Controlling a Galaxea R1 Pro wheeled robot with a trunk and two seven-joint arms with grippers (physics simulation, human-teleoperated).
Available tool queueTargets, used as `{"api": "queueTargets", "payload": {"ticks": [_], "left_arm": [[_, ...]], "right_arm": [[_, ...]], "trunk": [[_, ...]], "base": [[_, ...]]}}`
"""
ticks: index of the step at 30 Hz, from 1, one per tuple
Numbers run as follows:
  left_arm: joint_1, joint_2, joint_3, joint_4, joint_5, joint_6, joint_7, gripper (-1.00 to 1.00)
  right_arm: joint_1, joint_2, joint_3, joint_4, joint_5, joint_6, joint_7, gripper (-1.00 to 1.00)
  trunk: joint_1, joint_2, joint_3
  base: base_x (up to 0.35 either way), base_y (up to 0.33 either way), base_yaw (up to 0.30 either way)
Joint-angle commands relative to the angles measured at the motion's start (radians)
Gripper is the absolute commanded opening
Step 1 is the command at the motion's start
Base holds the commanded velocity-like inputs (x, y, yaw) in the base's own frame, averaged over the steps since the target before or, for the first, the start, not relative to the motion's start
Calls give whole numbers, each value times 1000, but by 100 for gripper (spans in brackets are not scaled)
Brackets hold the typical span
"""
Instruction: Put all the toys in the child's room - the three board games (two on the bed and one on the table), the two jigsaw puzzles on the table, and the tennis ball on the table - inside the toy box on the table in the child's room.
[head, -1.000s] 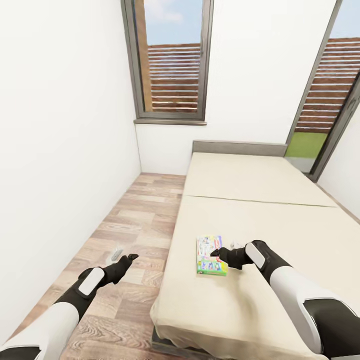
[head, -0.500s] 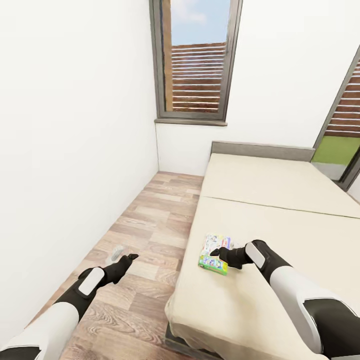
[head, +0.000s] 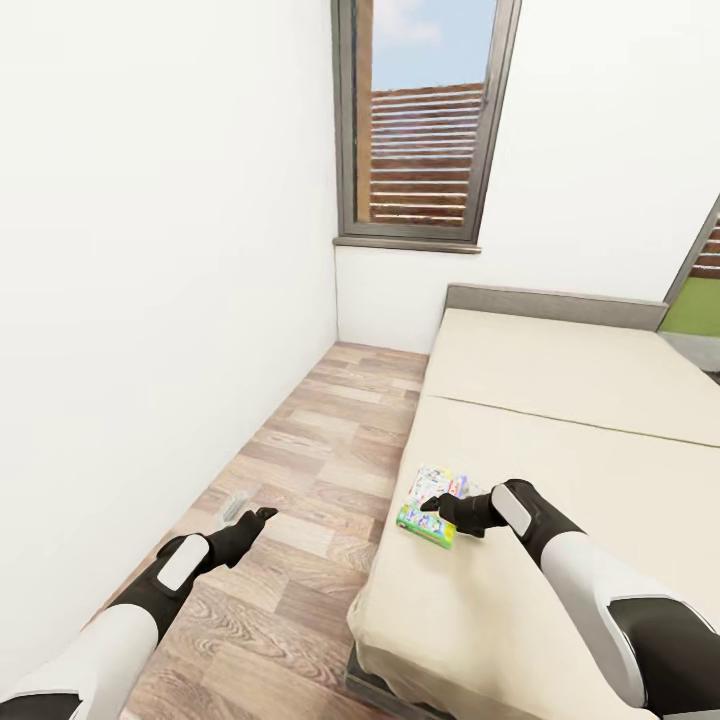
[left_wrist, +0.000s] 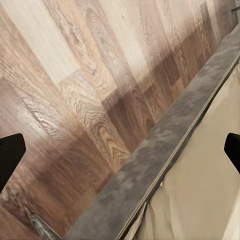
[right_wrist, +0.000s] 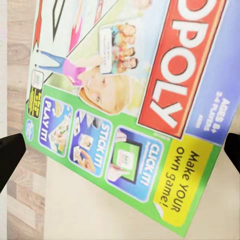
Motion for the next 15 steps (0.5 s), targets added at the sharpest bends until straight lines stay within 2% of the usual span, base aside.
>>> {"api": "queueTargets", "payload": {"ticks": [1, 15], "left_arm": [[0, 0, 0, 0, 3, 4, -1, 100], [0, -1, 0, 0, 4, 4, -1, 100]], "right_arm": [[0, -2, 8, -1, 1, 2, 6, 100], [0, -4, 7, -1, 1, 2, 6, 100]], "trunk": [[0, 0, -1], [0, 0, -1]], "base": [[0, 0, 37], [0, 0, 16]]}}
